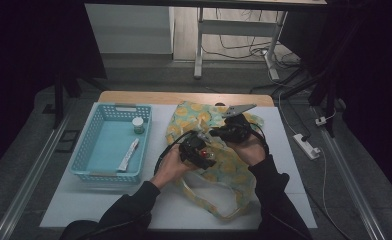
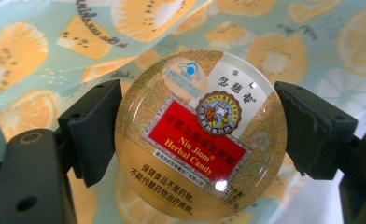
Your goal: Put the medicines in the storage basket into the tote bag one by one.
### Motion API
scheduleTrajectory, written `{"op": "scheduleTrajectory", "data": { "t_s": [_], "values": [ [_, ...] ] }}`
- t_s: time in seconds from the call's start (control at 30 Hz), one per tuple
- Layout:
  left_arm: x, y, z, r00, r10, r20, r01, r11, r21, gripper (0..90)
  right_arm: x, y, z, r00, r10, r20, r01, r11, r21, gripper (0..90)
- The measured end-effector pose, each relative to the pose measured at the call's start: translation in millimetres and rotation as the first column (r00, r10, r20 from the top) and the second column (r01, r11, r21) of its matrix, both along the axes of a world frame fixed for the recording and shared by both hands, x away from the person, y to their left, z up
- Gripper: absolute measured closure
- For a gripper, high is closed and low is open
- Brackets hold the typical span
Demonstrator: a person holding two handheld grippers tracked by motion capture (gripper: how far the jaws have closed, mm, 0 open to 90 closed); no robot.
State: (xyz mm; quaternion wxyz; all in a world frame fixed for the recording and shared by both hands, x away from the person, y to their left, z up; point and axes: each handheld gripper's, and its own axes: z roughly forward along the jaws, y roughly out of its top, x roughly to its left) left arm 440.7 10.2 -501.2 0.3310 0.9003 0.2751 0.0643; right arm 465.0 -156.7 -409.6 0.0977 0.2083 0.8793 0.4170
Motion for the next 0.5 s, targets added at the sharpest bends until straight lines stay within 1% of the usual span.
{"op": "scheduleTrajectory", "data": {
  "t_s": [0.2,0.33,0.37,0.43,0.5],
  "values": [
    [2.8,-3.3,-8.1,0.9999,0.0,0.013,-0.001,0.9995,0.032,19.8,2.4,-0.2,-3.3,1.0,-0.008,-0.001,0.008,1.0,-0.004,89.3],
    [4.4,-6.5,-11.1,0.9992,0.035,0.018,-0.036,0.9982,0.049,19.0,3.4,0.1,-5.3,0.9999,-0.013,-0.005,0.013,0.9999,-0.007,89.3],
    [4.7,-6.8,-11.2,0.9989,0.045,0.015,-0.046,0.998,0.043,18.5,3.7,-0.2,-5.6,0.9999,-0.012,-0.006,0.012,0.9999,-0.007,89.3],
    [4.9,-6.6,-10.0,0.9985,0.053,0.01,-0.053,0.9983,0.023,14.3,4.1,-1.0,-5.4,0.9999,-0.015,-0.006,0.015,0.9999,-0.004,89.3],
    [4.3,-6.3,-7.7,0.9982,0.058,0.015,-0.058,0.9982,0.018,11.5,4.4,-2.2,-4.8,0.9999,-0.016,-0.007,0.016,0.9999,0.001,89.3]
  ]
}}
